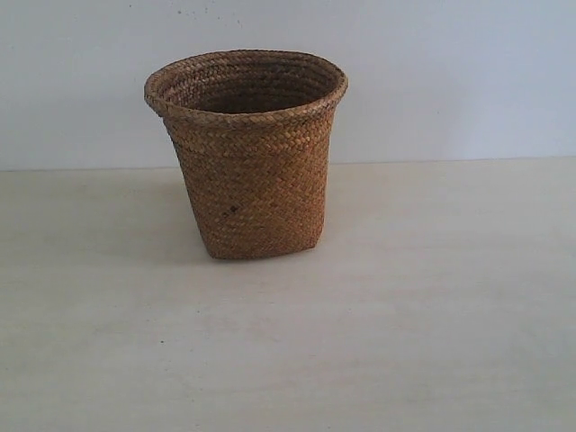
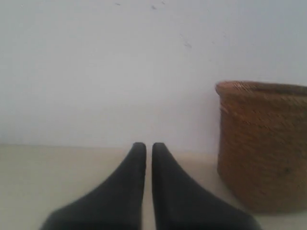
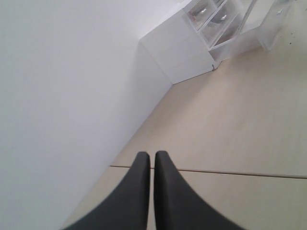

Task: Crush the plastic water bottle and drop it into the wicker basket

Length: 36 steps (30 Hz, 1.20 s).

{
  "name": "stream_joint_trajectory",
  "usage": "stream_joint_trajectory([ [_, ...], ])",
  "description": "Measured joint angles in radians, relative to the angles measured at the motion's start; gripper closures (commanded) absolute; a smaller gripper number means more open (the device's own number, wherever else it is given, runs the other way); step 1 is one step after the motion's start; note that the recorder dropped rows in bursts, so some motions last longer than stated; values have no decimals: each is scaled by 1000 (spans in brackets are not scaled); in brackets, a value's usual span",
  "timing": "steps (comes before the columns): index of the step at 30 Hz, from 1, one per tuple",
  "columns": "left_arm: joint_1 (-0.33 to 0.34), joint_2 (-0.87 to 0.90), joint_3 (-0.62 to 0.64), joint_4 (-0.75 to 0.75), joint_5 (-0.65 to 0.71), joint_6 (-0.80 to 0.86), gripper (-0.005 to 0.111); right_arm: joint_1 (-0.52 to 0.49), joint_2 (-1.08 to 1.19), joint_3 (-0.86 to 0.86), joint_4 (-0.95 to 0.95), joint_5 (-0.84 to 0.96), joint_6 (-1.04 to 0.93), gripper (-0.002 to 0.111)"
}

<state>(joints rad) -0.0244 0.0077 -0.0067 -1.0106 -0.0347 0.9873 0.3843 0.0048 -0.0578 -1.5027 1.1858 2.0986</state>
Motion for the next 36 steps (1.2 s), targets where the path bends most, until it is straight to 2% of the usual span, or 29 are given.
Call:
stream_joint_trajectory([
  [2,0,0,0,194,83,-184,103,0,0,0,0,0,0,108],
  [3,0,0,0,340,128,-306,103,0,0,0,0,0,0,108],
  [6,0,0,2,640,219,-666,103,0,0,0,0,0,0,108],
  [11,0,0,4,928,292,-982,103,0,0,0,0,0,0,108],
  [16,0,0,4,991,330,-1070,103,0,0,0,0,0,0,108],
  [22,0,0,4,1040,330,-1081,103,0,0,0,0,0,-2,108],
  [36,0,0,4,1045,330,-1081,103,0,0,0,0,0,-2,108],
])
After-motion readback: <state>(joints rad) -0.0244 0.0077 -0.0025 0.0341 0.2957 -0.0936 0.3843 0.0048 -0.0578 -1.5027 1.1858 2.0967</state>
